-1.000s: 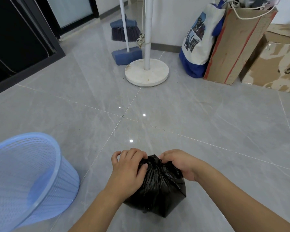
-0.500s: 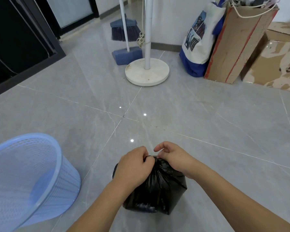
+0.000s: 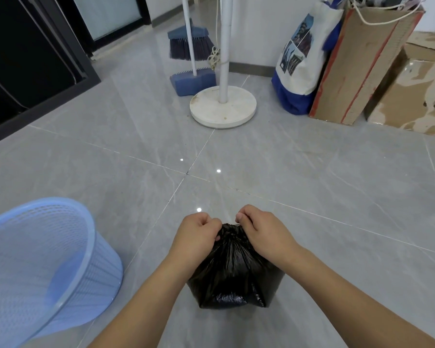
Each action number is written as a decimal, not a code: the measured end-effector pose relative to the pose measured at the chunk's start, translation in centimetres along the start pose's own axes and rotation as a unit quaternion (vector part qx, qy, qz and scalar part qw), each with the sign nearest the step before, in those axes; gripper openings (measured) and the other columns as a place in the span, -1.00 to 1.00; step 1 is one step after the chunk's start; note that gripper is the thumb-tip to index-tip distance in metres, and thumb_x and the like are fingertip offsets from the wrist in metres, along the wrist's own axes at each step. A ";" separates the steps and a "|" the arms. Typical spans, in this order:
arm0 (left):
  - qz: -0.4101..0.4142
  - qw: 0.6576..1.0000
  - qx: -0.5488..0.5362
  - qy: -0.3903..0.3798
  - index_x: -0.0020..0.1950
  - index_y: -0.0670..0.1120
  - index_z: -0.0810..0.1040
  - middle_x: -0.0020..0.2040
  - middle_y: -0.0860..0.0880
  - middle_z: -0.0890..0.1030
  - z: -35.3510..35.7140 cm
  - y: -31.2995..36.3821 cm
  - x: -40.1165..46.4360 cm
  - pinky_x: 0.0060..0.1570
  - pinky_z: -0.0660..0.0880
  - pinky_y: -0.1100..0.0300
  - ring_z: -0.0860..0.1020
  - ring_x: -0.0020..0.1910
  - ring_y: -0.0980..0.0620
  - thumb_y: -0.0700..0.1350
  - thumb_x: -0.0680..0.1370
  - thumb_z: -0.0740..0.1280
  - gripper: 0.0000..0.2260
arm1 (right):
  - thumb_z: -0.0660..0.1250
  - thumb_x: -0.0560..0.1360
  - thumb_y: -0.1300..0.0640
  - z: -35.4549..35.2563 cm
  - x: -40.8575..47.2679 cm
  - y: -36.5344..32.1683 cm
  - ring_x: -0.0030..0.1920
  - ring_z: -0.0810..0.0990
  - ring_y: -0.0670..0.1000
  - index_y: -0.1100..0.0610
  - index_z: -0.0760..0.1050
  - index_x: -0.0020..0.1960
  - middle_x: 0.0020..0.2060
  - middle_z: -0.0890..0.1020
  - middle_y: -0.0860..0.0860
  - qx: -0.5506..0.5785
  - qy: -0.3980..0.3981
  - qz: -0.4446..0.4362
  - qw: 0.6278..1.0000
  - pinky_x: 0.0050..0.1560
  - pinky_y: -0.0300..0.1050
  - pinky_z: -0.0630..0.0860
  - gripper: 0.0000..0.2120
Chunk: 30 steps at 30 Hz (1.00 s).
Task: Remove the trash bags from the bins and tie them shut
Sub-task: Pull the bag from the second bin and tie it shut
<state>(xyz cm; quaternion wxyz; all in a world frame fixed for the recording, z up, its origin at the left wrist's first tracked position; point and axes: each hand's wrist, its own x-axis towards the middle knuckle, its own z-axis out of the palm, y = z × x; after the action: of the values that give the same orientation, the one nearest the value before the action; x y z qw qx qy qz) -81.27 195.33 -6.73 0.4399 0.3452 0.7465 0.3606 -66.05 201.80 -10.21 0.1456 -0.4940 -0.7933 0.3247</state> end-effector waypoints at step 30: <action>0.101 0.962 0.251 0.040 0.09 -0.05 0.56 0.20 0.08 0.48 -1.1 -7.6 0.9 0.17 0.41 0.11 0.43 0.21 0.00 -0.05 0.58 0.25 -0.84 | 0.19 0.57 -0.02 2.1 -0.4 3.5 0.36 0.30 0.02 0.04 0.53 0.20 0.32 0.41 -0.07 -0.152 -0.087 -0.054 0.983 0.41 -0.05 0.14 -0.71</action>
<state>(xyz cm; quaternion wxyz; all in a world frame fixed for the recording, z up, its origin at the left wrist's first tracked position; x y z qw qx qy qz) -84.10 192.00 -13.12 0.2702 0.5040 0.7910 0.2175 -64.63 201.73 -14.08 0.0168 -0.4369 -0.8686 0.2332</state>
